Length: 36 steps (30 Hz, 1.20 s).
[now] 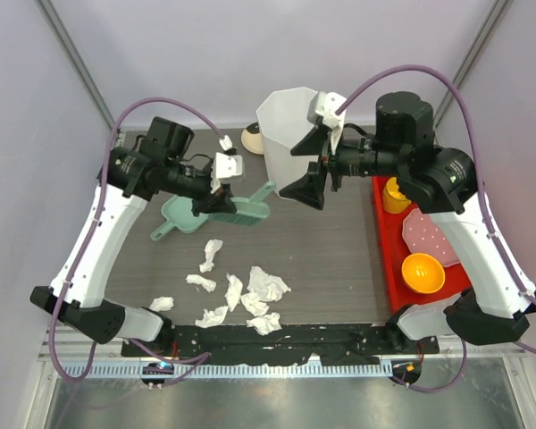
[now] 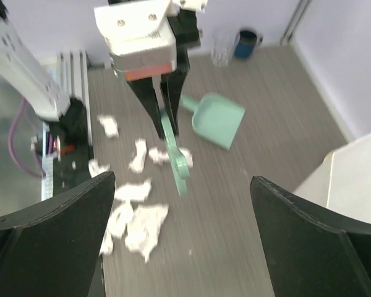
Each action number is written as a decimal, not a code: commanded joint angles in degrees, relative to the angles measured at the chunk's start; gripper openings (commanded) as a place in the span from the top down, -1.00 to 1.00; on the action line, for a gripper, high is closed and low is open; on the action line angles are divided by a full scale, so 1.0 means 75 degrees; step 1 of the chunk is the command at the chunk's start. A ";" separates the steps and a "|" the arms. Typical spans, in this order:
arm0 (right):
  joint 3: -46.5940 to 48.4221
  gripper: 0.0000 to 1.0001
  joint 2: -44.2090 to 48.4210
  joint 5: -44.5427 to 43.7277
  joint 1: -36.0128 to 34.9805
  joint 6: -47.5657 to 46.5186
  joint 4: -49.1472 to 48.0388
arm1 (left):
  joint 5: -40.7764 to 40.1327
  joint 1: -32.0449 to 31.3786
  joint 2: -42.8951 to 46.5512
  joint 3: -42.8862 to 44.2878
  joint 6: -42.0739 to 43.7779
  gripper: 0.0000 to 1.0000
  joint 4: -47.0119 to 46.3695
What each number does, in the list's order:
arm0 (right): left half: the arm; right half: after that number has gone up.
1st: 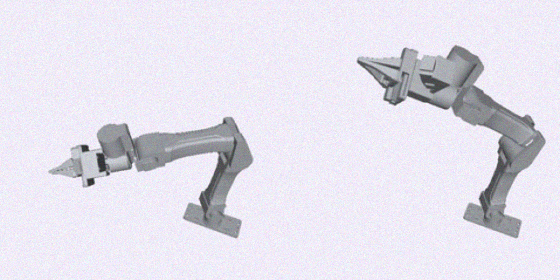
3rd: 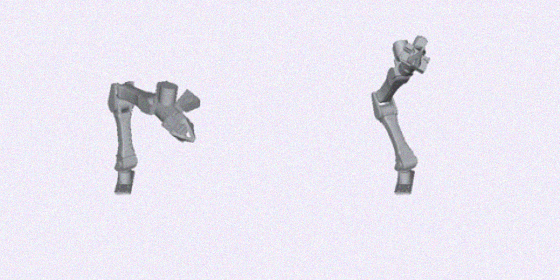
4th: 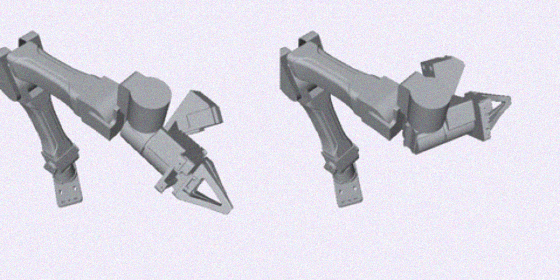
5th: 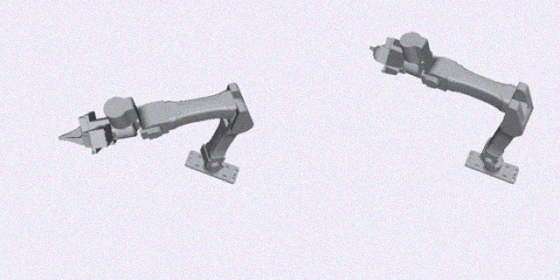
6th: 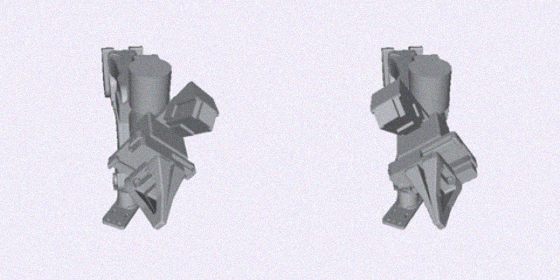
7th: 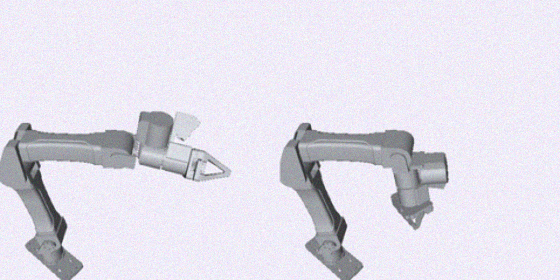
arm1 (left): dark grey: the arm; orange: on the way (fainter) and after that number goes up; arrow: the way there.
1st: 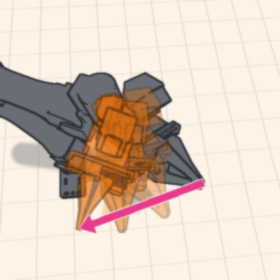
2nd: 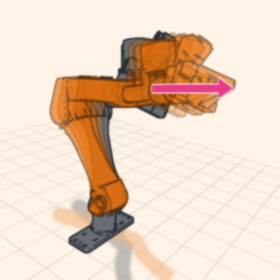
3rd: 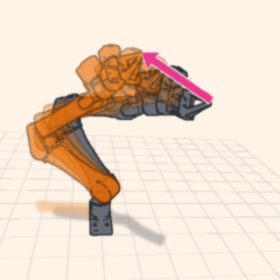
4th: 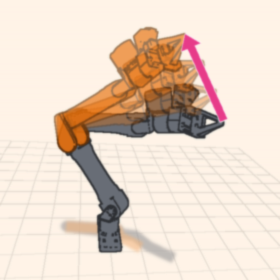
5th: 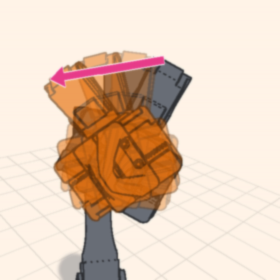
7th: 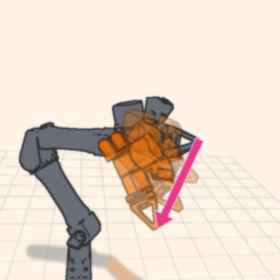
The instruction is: Sweep away the paper scraps from the table
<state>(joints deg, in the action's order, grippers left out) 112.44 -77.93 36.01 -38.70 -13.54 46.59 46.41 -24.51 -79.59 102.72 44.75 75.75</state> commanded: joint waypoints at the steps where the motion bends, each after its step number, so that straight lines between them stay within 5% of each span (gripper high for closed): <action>1: 0.0102 -0.90 -0.0390 -0.0582 -0.0277 -0.1475 0.2449 | -0.1101 -0.0690 0.0123 -0.0428 0.0491 1.00 0.1081; 15: -0.0402 -0.52 -0.0719 -0.1263 -0.1098 -0.1804 0.2133 | -0.0915 -0.0950 0.0077 -0.0419 0.0373 1.00 0.1151; 29: -0.0438 0.12 -0.0906 -0.0876 -0.1133 -0.1851 0.1546 | -0.0692 -0.1079 -0.0040 -0.0196 0.0361 1.00 0.1280; 36: -0.0426 0.21 -0.0976 -0.0559 -0.1133 -0.1968 0.1651 | -0.0622 -0.1103 -0.0005 -0.0160 0.0315 1.00 0.1244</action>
<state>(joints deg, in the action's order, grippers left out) 108.60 -85.14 29.63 -46.89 -27.53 60.42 39.35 -32.36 -79.79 99.22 46.98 77.49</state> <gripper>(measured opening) 0.416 0.127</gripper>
